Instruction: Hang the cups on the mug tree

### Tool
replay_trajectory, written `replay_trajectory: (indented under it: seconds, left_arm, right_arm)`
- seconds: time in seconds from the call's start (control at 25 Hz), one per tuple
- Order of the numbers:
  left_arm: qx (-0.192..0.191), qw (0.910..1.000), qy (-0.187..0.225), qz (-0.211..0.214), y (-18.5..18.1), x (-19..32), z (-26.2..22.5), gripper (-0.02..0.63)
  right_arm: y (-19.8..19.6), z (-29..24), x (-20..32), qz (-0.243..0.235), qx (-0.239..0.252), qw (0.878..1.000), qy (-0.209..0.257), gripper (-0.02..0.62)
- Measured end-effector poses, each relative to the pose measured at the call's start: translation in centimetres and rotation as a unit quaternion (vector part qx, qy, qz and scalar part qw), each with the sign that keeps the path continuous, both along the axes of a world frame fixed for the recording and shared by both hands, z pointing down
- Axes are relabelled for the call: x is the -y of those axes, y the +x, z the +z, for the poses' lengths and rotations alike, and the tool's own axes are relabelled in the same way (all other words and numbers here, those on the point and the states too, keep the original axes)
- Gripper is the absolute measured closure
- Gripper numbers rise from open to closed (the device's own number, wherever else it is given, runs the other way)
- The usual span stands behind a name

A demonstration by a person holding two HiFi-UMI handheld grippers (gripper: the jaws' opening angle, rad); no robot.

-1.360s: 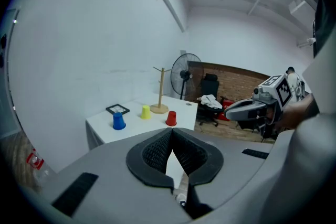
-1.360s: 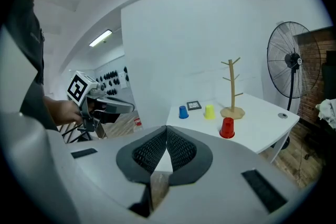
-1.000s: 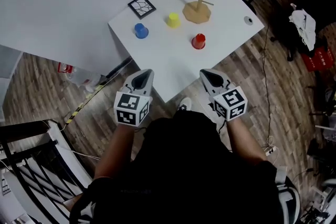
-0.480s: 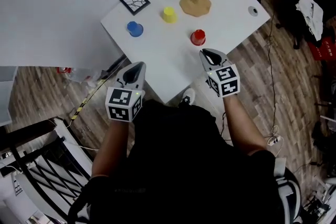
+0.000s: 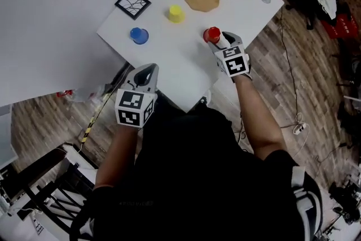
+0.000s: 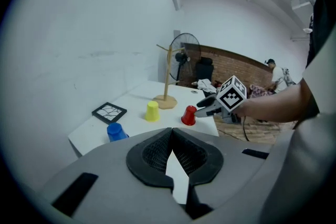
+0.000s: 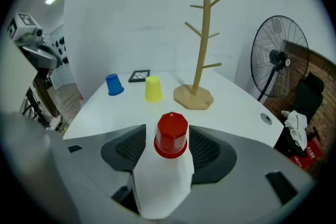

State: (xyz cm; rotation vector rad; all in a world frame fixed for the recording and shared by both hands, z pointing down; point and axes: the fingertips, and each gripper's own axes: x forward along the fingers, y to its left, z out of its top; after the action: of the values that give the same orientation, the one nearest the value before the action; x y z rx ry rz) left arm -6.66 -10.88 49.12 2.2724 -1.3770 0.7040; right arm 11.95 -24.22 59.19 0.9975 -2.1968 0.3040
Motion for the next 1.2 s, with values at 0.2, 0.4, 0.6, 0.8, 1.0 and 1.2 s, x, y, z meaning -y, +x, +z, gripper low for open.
replay_trajectory:
  seconds: [0.2, 0.4, 0.6, 0.8, 1.0, 1.2]
  left_arm:
    - [-0.011, 0.9984, 0.0, 0.056, -1.7, 2.8, 0.1, 0.589]
    - [-0.03, 0.9955, 0.006, 0.09, -2.4, 4.2, -0.2, 0.589]
    - [-0.033, 0.9934, 0.005, 0.11, -3.7, 4.5, 0.2, 0.589]
    - [-0.039, 0.9921, 0.012, 0.119, -4.6, 4.8, -0.4, 0.589]
    - [-0.043, 0.9915, 0.023, 0.12, -5.0, 5.6, -0.8, 0.589]
    - [-0.048, 0.9919, 0.028, 0.114, -4.9, 5.8, -1.2, 0.589]
  right_arm:
    - [-1.1, 1.3, 1.9, 0.031, -0.037, 0.999, 0.006, 0.356]
    - [-1.2, 2.3, 2.1, 0.048, -0.068, 0.996, -0.01, 0.356]
    - [-1.1, 2.5, 2.1, 0.065, -0.092, 0.994, -0.009, 0.364]
    - [-0.8, 2.0, 1.8, 0.091, -0.077, 0.993, -0.011, 0.37]
    - [-0.5, 0.5, 1.8, 0.117, -0.038, 0.992, 0.003, 0.371]
    - [0.2, -2.0, 2.4, 0.142, 0.011, 0.99, 0.018, 0.371]
